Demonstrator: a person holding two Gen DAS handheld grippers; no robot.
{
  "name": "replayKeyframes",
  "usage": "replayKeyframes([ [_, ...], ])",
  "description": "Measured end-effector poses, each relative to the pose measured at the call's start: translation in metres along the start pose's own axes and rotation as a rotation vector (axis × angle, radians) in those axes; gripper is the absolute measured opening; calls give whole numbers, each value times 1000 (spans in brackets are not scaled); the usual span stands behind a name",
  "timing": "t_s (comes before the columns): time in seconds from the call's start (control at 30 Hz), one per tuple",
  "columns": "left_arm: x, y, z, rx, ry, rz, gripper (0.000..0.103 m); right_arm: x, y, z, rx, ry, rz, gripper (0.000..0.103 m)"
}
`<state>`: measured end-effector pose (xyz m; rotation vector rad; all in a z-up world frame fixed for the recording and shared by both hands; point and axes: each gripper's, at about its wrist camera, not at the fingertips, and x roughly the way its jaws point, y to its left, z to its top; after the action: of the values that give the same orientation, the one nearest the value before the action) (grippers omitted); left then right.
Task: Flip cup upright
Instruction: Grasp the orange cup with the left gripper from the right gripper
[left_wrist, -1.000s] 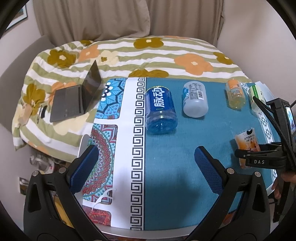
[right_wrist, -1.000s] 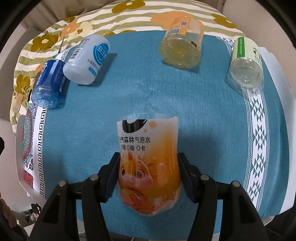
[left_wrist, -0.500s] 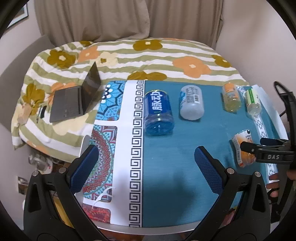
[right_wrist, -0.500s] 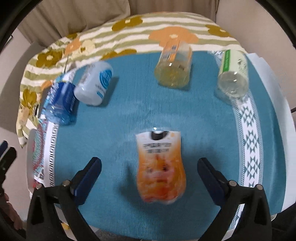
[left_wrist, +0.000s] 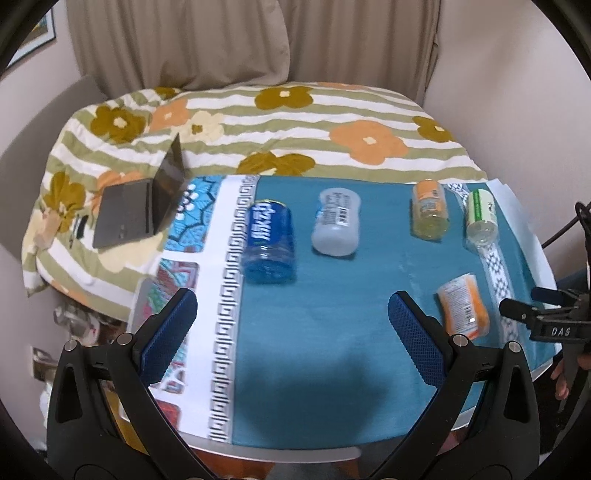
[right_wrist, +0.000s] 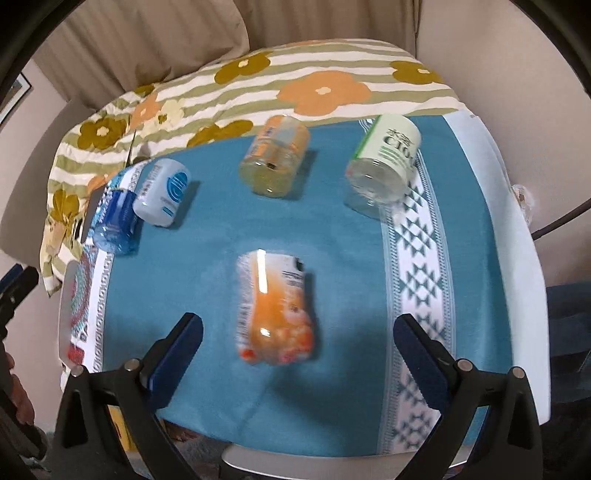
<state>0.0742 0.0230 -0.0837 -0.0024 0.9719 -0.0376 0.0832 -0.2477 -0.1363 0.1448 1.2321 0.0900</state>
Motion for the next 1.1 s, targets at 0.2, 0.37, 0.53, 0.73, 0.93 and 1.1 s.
replayKeyframes([
  [0.2,7,-41,6,18,61,-20,103,-9,-24,1,-33,0,-23,103],
  [0.37,23,-82,10,19,153,-61,103,-21,-44,7,-59,-36,-23,103],
  [0.53,54,-128,14,31,265,-65,103,-25,-71,15,-88,-55,-5,103],
  [0.73,92,-166,16,5,396,-54,102,-18,-103,24,-110,-46,19,103],
  [0.93,124,-183,13,-57,506,-37,98,-8,-124,31,-147,-34,46,103],
  [1.1,140,-188,13,-74,565,-10,93,4,-128,35,-180,-17,64,103],
])
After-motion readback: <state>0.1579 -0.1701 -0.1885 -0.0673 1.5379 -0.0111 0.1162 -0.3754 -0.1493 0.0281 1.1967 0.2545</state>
